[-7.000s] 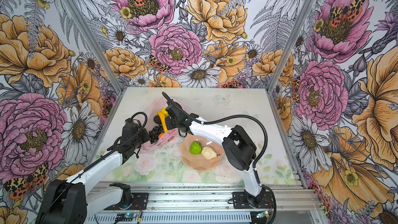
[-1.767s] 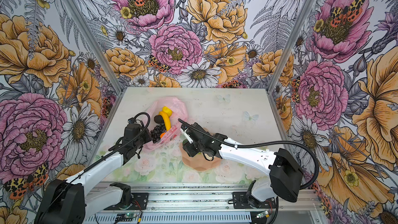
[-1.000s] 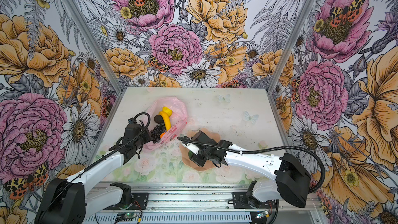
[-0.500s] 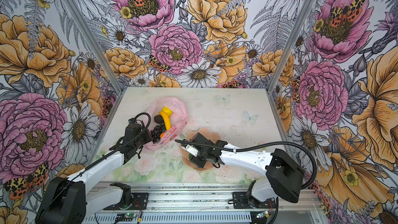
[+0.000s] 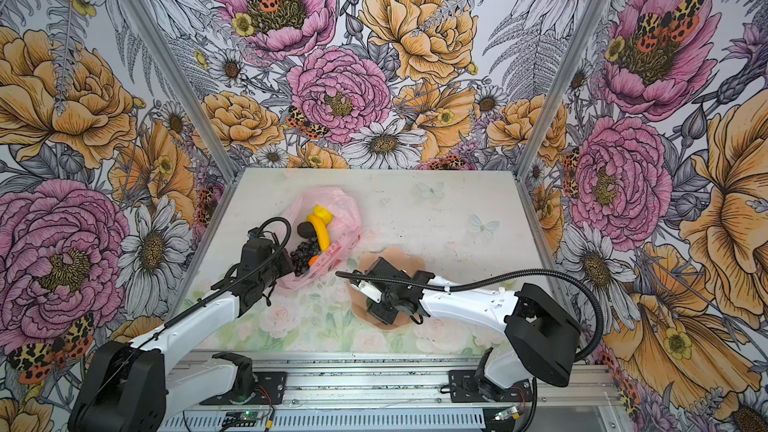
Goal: Take the fake fruits out of the plastic bag
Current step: 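Lower the dark green fruit into the pink bowl and open the right gripper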
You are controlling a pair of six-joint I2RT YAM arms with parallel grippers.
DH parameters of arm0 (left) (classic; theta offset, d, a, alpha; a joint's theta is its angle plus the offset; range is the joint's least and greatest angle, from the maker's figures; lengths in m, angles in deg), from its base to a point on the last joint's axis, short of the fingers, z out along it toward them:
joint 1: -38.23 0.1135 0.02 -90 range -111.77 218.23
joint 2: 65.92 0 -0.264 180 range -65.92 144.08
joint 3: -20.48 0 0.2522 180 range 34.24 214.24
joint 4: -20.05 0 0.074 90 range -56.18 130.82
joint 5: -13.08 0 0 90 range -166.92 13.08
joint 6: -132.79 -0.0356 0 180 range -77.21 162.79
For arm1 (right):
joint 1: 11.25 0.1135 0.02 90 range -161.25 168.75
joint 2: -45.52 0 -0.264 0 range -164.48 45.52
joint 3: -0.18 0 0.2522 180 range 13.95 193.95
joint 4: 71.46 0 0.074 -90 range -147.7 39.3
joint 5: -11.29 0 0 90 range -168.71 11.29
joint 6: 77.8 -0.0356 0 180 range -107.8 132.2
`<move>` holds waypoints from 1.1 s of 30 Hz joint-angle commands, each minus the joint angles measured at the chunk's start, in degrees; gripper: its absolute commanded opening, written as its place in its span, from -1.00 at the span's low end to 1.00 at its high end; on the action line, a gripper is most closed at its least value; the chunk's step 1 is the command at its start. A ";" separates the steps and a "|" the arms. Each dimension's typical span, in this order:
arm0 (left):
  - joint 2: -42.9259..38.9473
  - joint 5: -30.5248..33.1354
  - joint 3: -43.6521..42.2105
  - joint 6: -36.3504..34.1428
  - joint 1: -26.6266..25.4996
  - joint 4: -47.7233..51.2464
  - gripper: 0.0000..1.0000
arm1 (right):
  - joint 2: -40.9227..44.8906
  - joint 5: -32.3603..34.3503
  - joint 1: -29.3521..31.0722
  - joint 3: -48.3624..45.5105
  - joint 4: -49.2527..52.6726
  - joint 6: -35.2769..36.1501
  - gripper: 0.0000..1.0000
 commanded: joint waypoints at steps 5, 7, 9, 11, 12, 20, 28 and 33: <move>-0.07 0.95 0.49 -1.02 0.23 -1.03 -1.00 | -1.68 1.98 0.66 2.25 -0.76 0.36 0.26; -0.01 0.94 0.49 -1.02 0.32 -0.94 -1.00 | -1.66 2.05 0.61 2.36 -0.76 0.39 0.26; -0.11 0.85 0.49 -1.02 0.40 -0.91 -1.00 | -1.68 1.98 0.59 2.28 -0.76 0.41 0.27; -0.36 0.85 0.40 -1.03 0.41 -0.94 -1.00 | -1.55 1.98 0.67 2.22 -0.75 0.47 0.28; -0.29 0.85 0.40 -1.03 0.46 -0.88 -1.00 | -1.46 1.98 0.72 2.19 -0.72 0.40 0.28; -0.31 0.83 0.41 -1.02 0.51 -0.88 -1.00 | -0.47 1.98 0.71 1.74 -0.77 0.19 0.26; -0.22 0.69 0.40 -0.97 0.50 -1.02 -1.00 | 2.03 1.31 0.72 1.07 -0.85 -0.17 0.42; -0.28 0.67 0.40 -1.02 0.50 -0.99 -1.00 | 3.94 1.38 0.71 1.04 -0.85 -0.67 0.41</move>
